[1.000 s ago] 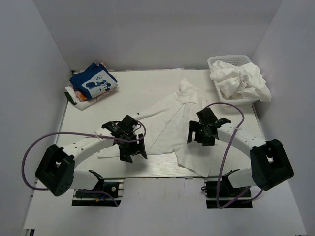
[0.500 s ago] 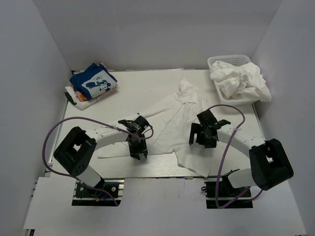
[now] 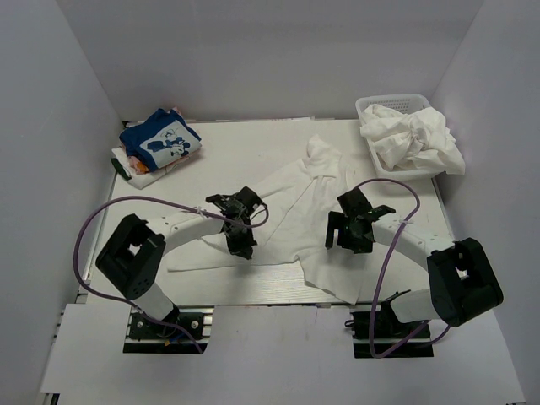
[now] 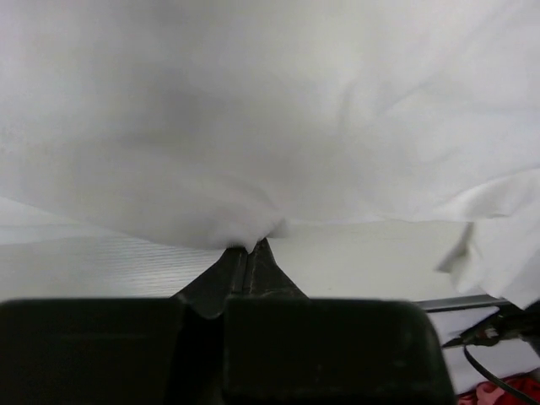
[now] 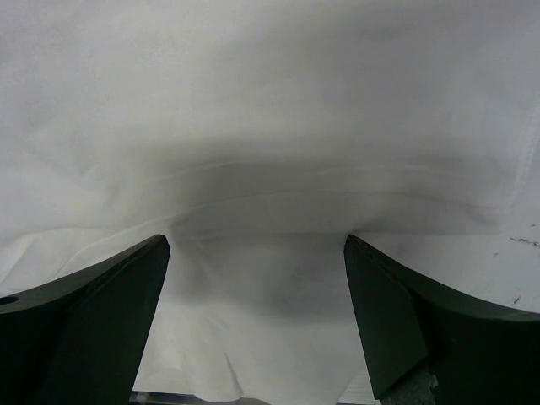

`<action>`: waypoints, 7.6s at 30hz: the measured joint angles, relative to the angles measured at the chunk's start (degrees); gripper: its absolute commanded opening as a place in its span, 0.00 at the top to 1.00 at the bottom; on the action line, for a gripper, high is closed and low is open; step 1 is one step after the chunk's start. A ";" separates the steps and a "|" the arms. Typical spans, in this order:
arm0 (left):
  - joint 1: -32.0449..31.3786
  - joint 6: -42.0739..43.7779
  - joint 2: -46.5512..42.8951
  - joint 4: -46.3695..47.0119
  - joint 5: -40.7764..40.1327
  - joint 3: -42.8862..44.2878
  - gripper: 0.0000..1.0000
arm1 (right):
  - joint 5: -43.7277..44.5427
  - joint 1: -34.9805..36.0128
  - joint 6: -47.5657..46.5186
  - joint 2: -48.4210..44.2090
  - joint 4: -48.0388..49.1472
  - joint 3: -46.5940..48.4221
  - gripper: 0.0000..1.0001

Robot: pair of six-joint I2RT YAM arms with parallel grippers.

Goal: Fold and stack the t-shirts

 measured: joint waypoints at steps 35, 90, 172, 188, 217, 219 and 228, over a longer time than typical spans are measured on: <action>43.28 10.64 47.12 7.41 -1.88 74.25 0.89 | 0.98 0.00 -3.26 8.24 -2.93 6.80 0.10; 28.37 9.70 -15.32 3.72 5.33 -14.21 0.00 | -4.55 -1.01 -1.07 -12.24 -4.00 -3.89 0.10; 30.40 15.61 36.00 2.86 -15.19 46.23 0.00 | -1.01 -10.71 -16.13 29.42 7.34 32.54 0.10; 33.22 10.49 49.59 -0.11 -18.62 68.59 0.00 | 3.61 -15.21 -17.68 43.60 3.76 49.24 0.10; 33.09 -2.69 -21.33 -11.47 -12.70 -9.90 0.00 | -0.90 -1.07 -16.33 -6.99 -6.25 11.21 0.10; 33.14 -5.03 -24.39 -12.33 -12.55 -14.53 0.00 | -1.27 0.59 -14.91 -9.62 -8.63 9.60 0.10; 33.16 -12.44 -26.38 -7.17 -12.07 -22.91 0.19 | -1.75 8.68 -6.60 -14.19 -14.05 4.55 0.10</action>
